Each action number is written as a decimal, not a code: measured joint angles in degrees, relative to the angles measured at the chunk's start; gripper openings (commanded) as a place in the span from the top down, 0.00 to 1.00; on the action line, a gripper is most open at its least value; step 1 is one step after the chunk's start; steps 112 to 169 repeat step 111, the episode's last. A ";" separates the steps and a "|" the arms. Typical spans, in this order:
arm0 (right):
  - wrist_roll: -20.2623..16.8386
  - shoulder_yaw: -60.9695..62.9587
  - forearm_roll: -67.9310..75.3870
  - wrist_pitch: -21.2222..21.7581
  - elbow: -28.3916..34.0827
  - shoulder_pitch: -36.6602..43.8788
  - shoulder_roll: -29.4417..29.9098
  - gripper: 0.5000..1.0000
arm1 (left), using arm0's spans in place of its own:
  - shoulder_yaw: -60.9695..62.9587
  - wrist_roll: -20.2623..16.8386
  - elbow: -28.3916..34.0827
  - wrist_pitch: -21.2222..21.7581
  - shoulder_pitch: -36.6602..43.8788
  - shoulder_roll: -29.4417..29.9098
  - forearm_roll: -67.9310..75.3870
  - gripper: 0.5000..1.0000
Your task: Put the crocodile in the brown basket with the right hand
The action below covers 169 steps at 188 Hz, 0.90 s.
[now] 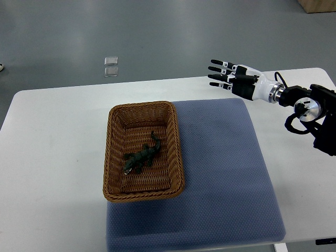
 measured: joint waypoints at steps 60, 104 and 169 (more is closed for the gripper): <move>0.59 0.04 -0.07 -0.44 -0.21 -1.25 0.39 0.14 | 0.00 0.00 0.05 0.00 0.00 0.00 0.00 0.00; 0.67 0.10 -0.06 -0.86 -0.22 -1.51 0.45 0.14 | 0.00 0.00 0.08 0.00 0.00 0.00 0.00 0.00; 0.67 0.11 -0.06 -0.86 -0.22 -1.51 0.42 0.14 | 0.00 0.00 0.09 0.00 0.00 0.00 0.00 0.00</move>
